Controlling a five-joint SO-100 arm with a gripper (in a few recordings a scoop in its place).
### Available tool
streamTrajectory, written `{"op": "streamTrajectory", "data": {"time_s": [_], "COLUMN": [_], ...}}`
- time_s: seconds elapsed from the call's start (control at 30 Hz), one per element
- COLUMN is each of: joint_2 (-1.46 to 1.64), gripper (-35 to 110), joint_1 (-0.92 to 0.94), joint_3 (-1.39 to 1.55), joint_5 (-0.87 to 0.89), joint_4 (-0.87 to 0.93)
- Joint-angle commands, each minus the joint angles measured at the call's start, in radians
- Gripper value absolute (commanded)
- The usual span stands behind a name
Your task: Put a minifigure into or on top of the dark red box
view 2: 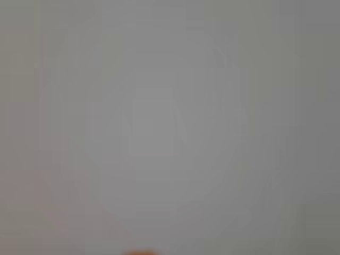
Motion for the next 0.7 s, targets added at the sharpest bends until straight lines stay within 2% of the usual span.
{"op": "streamTrajectory", "data": {"time_s": [0.0,0.1,0.43,0.67], "joint_2": [0.012,0.012,-0.018,-0.440], "gripper": [24,23,24,25], "joint_1": [-0.014,0.009,0.092,0.149], "joint_3": [-0.066,-0.087,-0.244,-0.468], "joint_5": [0.046,0.087,0.051,0.000], "joint_4": [-0.043,0.021,0.133,0.133]}}
